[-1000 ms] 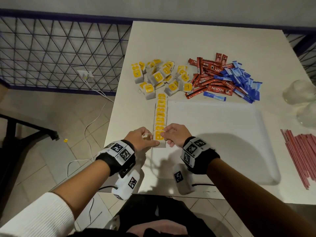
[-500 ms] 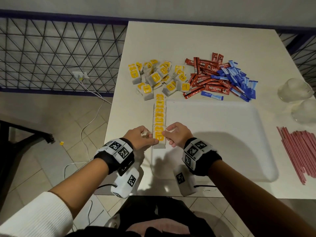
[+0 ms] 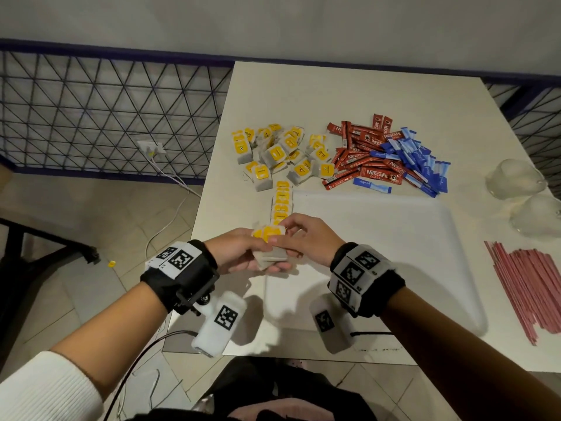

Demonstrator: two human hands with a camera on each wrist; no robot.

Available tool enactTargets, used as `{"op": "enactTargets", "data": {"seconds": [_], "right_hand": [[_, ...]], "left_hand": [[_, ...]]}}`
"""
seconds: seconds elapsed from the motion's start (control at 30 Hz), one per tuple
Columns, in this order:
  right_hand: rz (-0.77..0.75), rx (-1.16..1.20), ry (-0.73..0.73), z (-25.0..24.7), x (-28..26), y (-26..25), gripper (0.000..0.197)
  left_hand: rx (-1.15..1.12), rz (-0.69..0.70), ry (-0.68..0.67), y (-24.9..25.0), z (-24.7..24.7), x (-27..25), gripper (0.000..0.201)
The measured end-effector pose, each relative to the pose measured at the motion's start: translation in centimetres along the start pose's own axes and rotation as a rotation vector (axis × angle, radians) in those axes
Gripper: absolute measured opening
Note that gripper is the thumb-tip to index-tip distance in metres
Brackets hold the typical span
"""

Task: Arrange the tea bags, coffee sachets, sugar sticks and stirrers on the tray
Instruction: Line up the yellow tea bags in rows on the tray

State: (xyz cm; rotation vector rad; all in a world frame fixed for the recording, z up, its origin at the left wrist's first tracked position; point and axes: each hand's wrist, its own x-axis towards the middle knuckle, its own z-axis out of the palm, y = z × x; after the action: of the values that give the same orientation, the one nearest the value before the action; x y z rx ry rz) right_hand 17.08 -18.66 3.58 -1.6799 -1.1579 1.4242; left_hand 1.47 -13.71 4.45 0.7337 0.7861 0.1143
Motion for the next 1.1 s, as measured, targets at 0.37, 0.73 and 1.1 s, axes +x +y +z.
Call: {"op": "enactTargets", "data": {"seconds": [0.37, 0.73, 1.1], "right_hand": [[0.015, 0.103, 0.024, -0.6, -0.8, 1.0, 0.018], [0.188, -0.026, -0.039, -0.3, -1.5, 4.2, 0.026], [0.194, -0.205, 0.038, 1.5, 0.0, 5.8, 0.021]], "left_hand": [[0.215, 0.083, 0.232, -1.9, 0.6, -0.7, 0.015], [0.643, 0.062, 0.351, -6.1, -0.1, -0.2, 0.029], [0.913, -0.037, 0.420, -6.9, -1.1, 0.6, 0.034]]}}
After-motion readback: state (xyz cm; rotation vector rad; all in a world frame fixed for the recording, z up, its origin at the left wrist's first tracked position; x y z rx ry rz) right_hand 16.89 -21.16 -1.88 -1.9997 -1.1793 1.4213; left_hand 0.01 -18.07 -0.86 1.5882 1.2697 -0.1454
